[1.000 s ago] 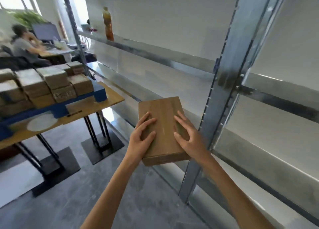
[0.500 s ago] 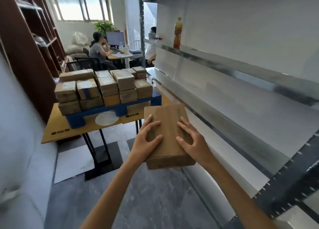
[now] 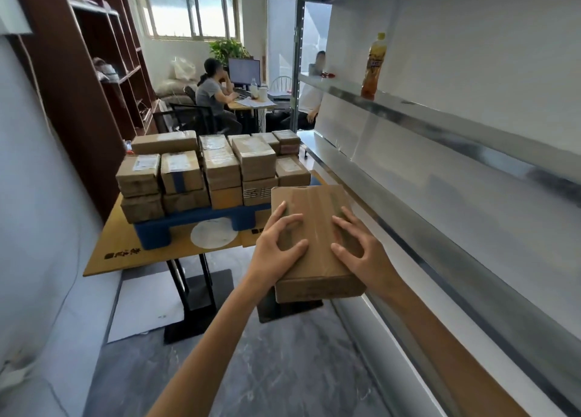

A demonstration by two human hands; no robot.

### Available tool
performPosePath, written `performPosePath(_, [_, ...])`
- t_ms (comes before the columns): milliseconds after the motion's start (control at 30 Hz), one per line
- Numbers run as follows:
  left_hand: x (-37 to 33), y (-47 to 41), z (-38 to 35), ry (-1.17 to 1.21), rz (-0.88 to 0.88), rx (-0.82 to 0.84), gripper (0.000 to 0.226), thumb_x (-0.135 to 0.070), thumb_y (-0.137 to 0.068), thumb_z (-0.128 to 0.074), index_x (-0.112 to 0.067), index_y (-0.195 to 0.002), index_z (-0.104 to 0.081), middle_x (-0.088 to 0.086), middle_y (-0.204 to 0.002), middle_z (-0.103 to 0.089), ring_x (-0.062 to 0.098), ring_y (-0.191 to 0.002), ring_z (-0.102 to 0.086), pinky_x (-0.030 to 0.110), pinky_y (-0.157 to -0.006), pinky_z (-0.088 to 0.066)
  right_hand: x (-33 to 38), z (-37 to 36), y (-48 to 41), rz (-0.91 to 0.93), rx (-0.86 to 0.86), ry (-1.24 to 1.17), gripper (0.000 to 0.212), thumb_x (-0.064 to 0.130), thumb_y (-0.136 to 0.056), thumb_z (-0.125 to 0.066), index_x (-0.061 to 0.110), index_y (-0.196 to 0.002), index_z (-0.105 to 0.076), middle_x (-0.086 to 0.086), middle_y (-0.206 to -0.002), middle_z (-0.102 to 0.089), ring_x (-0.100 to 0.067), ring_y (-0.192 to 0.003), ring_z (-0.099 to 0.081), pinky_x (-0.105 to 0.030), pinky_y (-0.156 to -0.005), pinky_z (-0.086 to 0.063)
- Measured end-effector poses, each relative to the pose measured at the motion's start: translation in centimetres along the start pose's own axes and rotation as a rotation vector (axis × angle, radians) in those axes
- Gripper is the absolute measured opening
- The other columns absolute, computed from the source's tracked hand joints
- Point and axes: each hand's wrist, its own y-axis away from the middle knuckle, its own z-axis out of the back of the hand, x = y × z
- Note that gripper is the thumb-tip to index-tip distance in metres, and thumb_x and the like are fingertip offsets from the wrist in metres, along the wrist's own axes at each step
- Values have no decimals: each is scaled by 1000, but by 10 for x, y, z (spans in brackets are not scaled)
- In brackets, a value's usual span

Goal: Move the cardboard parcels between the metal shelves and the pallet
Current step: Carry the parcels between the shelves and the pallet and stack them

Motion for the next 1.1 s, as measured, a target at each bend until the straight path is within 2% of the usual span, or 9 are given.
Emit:
performPosePath(133, [19,-65,-5,-24,17,-11,44,-23,-86,-70,-33,-126,-56,-16,-155,-22,5,-139,-24,33,-111,-32,-27,0,-66,37,-3,-11,56,23,-87,-66,21,-139,-45,11,-154,-26,-10,-140,-27,-38,-115,-28])
performPosePath(333, [43,-168,-13,-9,29,-8,42,-23,-85,-71,-31,-125,-58,-16,-155,-21,11,-141,-26,40,-113,-35,-70,4,-170,62,24,15,54,23,-88,-65,23,-138,-46,12,-154,-25,-6,-139,-24,-17,-108,-20])
performPosePath(533, [83,-242,-16,-10,62,-25,38,-23,-84,-72,-31,-120,-61,-18,-155,-23,10,-141,-27,38,-113,-34,-113,-12,-248,63,39,2,51,27,-86,-66,27,-135,-50,14,-153,-27,-6,-141,-23,-28,-115,-21])
performPosePath(667, [111,-298,-20,-23,85,-25,36,-24,-84,-72,-33,-117,-62,-17,-155,-22,11,-142,-26,42,-114,-32,-138,-22,-303,29,39,-32,47,22,-86,-66,24,-132,-54,12,-152,-30,-3,-138,-27,5,-97,-19])
performPosePath(767, [133,-350,-18,-46,64,-9,36,-24,-84,-71,-31,-118,-61,-14,-156,-21,12,-143,-24,39,-115,-29,-157,-30,-351,22,14,-29,45,19,-86,-66,23,-130,-56,13,-149,-33,-2,-134,-30,9,-93,-17])
performPosePath(833, [148,-389,-16,-79,45,-12,36,-23,-85,-71,-28,-119,-60,-11,-156,-21,12,-143,-22,35,-116,-25,-169,-36,-387,20,11,-48,45,20,-87,-66,23,-130,-55,14,-149,-32,1,-132,-30,0,-101,-24])
performPosePath(900, [161,-426,-14,-100,26,-5,36,-23,-85,-69,-27,-120,-59,-9,-157,-20,13,-144,-21,36,-117,-24,-183,-43,-425,21,5,-84,45,22,-87,-65,26,-131,-55,15,-150,-33,-1,-134,-32,-23,-109,-35])
performPosePath(967, [174,-464,-11,-135,24,5,38,-25,-87,-68,-27,-123,-56,-7,-157,-18,16,-144,-20,40,-118,-24,-197,-45,-465,30,19,-72,44,27,-87,-64,30,-130,-55,17,-150,-32,-4,-137,-31,-37,-112,-36])
performPosePath(1100, [197,-521,-2,-278,35,40,46,-36,-88,-64,-31,-130,-48,-4,-157,-16,24,-142,-24,47,-115,-29,-215,-51,-528,32,55,-97,42,23,-88,-65,28,-129,-57,16,-150,-34,-8,-138,-32,-43,-112,-35])
